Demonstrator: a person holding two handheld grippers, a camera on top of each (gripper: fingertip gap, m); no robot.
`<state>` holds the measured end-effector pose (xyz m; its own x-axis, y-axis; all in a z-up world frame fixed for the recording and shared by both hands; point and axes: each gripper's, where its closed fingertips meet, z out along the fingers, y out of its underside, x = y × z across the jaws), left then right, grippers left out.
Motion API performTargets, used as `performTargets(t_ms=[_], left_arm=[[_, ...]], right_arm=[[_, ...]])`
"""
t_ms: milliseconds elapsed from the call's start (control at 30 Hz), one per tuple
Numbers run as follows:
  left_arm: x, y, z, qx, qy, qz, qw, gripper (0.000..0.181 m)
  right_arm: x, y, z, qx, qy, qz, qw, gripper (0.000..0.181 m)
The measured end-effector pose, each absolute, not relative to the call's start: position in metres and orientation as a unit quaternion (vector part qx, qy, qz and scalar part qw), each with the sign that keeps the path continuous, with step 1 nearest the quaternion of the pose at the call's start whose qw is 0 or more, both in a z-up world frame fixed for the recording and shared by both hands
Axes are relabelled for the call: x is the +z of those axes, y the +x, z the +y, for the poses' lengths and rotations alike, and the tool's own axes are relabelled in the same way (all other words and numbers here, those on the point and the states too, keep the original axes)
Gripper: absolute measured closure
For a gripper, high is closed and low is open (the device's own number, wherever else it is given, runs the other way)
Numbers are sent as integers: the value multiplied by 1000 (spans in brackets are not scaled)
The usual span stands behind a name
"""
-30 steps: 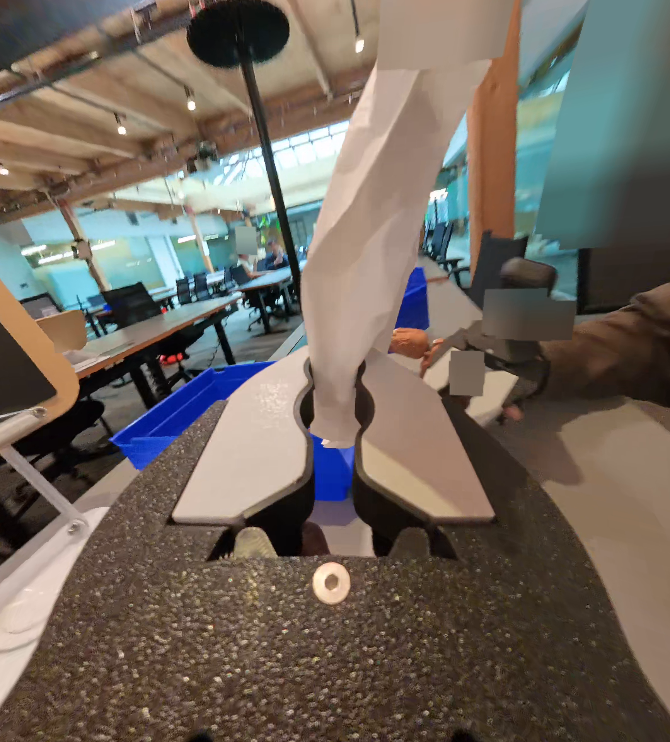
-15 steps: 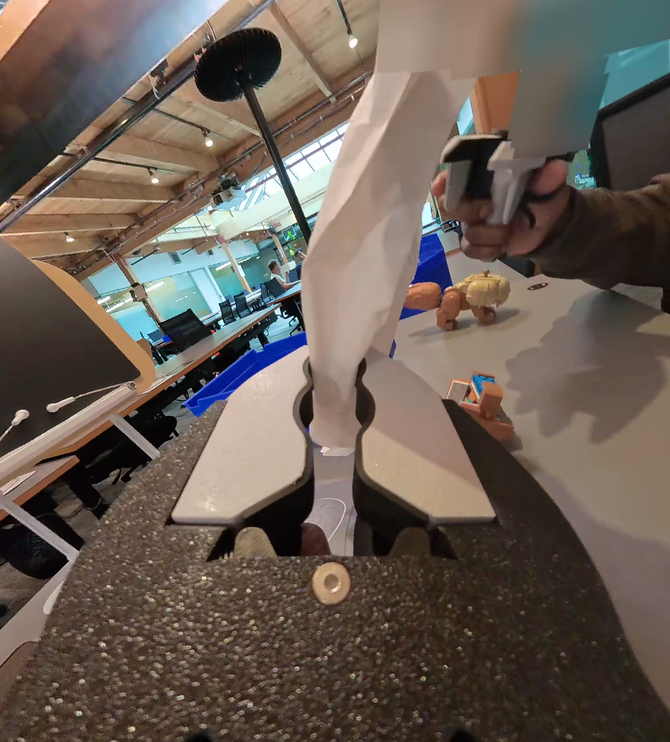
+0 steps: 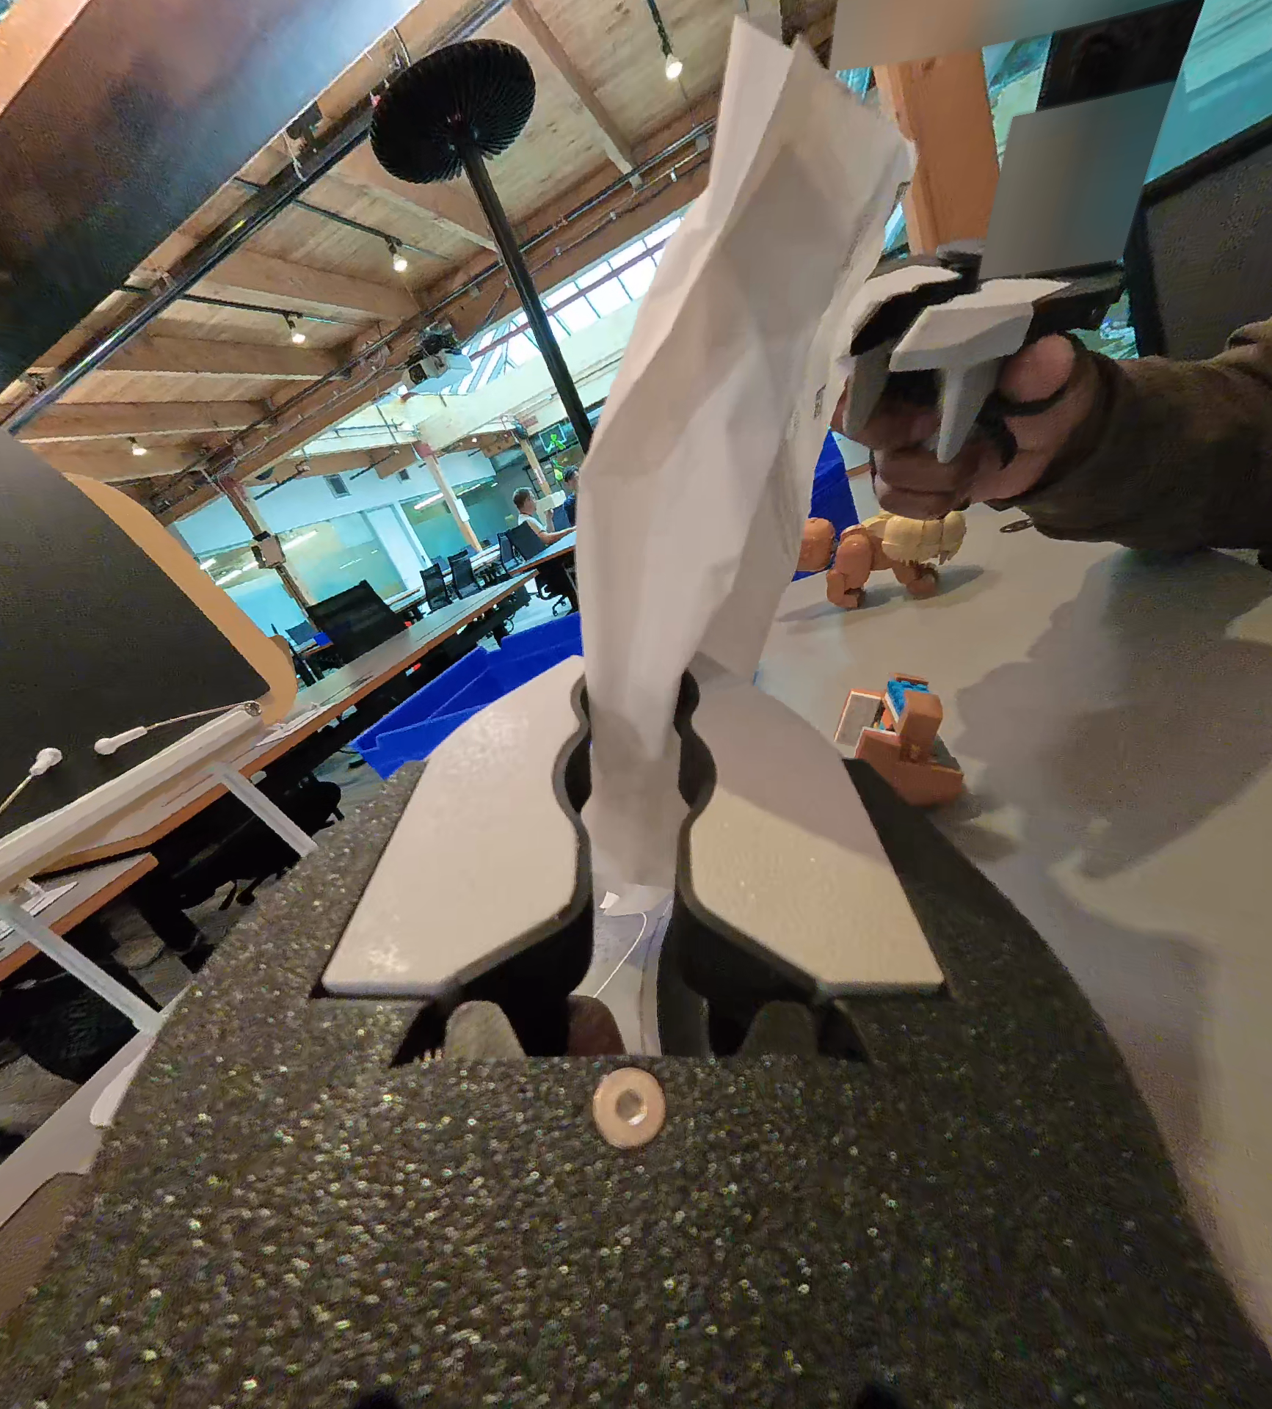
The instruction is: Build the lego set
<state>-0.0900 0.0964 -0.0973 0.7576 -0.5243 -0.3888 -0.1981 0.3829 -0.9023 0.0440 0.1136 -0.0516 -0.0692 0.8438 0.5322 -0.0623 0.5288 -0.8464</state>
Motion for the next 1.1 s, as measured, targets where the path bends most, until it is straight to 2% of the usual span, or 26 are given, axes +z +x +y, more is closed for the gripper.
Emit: performTargets(t_ms=[400,700,1100], left_arm=[[-111,-84,100,-150,-552,322,755,173],[-112,-84,98,-170,-551,322,751,171],[-110,-86,98,-170,-549,310,757,170]], right_arm=[[-78,42,145,376,-383,-604,589,159],[-83,41,165,401,-412,-590,568,153],[-88,38,147,391,-386,-611,570,162]])
